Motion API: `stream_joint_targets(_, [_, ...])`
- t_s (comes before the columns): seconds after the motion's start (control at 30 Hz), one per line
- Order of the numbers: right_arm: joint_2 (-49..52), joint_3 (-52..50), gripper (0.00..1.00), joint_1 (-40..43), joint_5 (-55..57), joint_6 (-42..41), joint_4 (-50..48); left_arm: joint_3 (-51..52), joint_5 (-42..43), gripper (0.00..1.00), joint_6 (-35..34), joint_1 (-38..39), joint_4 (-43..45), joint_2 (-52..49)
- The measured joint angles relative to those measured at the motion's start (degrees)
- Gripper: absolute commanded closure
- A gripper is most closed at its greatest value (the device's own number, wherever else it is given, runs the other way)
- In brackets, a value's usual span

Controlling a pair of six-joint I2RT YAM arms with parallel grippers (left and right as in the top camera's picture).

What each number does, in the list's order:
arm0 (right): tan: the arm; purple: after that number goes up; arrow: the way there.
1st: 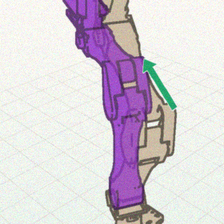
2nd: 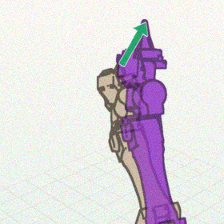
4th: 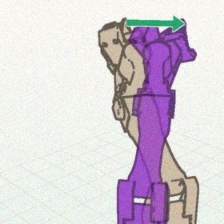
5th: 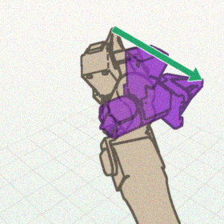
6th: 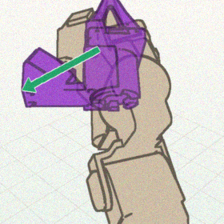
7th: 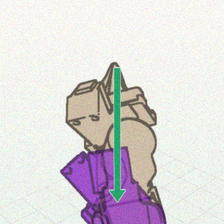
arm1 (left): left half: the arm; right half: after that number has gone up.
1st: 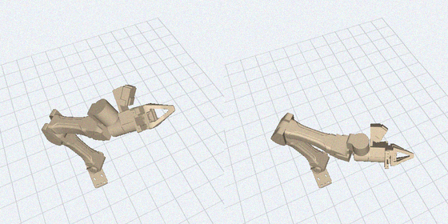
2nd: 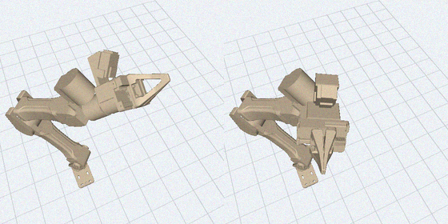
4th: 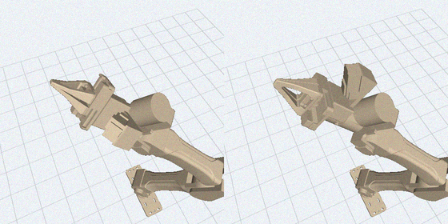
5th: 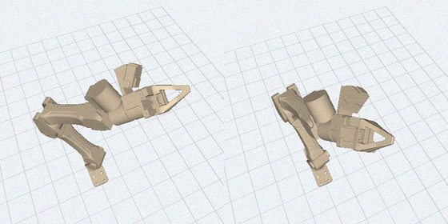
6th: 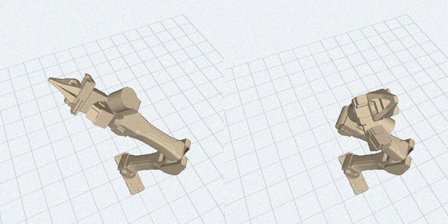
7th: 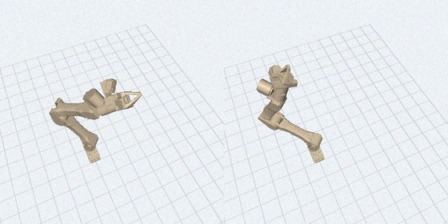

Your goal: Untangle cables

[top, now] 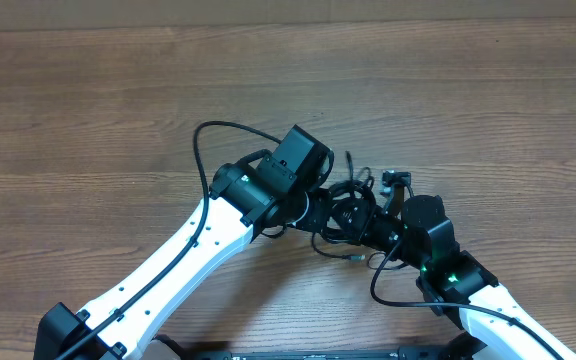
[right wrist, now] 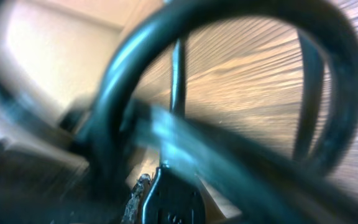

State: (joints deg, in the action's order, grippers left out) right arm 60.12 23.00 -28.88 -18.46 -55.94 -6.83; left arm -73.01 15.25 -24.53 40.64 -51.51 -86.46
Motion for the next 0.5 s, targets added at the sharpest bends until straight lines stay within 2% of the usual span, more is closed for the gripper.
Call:
stream_joint_targets(0.13, [0.0, 0.1, 0.91, 0.1, 5.2, -0.4, 3.7, 0.0, 9.9, 0.96, 7.8, -0.2, 1.8, -0.1])
stream_joint_targets(0.2, [0.0, 0.1, 0.80, 0.1, 6.7, -0.7, 4.6, 0.0, 15.7, 0.96, 11.6, -0.4, 3.2, -0.3])
stream_joint_targets(0.23, [-0.1, 0.1, 0.67, 0.1, 6.9, -1.0, 4.7, 0.0, 17.4, 0.96, 13.0, -0.6, 3.6, -0.5])
stream_joint_targets(0.27, [-0.3, 0.1, 0.61, 0.3, 7.3, -1.1, 4.9, 0.2, 18.7, 0.96, 14.2, -1.2, 3.5, -0.5])
stream_joint_targets(0.4, [-0.9, 0.1, 0.46, 0.7, 7.4, -1.1, 4.3, 0.3, 19.7, 0.96, 16.1, -4.2, 3.2, -0.8])
stream_joint_targets(0.5, [-2.2, 0.1, 0.30, 0.7, 6.4, -0.8, 4.4, 0.3, 18.5, 0.96, 15.6, -6.1, 2.7, -0.8])
